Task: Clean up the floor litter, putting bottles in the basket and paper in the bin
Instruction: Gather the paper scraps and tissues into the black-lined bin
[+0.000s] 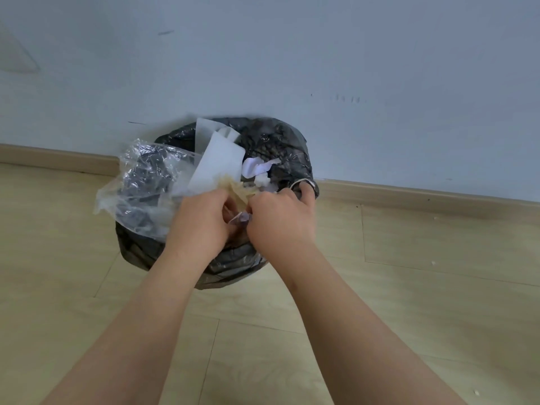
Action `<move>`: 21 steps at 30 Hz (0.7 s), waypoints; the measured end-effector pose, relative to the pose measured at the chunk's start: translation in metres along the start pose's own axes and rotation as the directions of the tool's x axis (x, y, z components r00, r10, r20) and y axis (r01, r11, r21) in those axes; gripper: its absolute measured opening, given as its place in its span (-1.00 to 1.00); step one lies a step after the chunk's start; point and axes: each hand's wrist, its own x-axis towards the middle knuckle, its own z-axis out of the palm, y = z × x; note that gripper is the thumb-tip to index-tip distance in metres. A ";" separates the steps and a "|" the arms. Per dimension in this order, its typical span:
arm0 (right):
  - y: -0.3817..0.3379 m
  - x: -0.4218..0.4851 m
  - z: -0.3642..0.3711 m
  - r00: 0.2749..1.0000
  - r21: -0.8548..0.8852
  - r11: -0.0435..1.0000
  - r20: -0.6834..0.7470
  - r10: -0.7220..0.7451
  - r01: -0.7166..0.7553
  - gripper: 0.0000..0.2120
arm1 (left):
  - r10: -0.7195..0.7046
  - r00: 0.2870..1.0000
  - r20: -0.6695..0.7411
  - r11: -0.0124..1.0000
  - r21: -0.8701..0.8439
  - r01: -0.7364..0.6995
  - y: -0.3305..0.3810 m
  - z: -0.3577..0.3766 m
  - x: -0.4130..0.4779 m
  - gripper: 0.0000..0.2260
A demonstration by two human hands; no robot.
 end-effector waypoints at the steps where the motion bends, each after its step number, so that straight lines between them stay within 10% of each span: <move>1: -0.001 -0.001 0.000 0.999 -0.014 1.000 0.041 0.009 -0.009 -0.80 | -0.008 0.999 0.045 1.000 -0.017 0.009 -0.001 -0.001 0.001 -0.86; 8: 0.007 -0.001 -0.003 0.986 -0.044 0.999 0.167 -0.010 0.018 -0.70 | -0.017 0.958 0.286 0.999 0.044 0.005 -0.005 -0.006 0.007 -0.73; 21: 0.021 -0.004 -0.013 0.997 0.164 0.984 0.008 -0.076 0.074 -0.68 | -0.065 0.994 0.090 0.994 0.096 0.057 0.002 -0.027 0.006 -0.71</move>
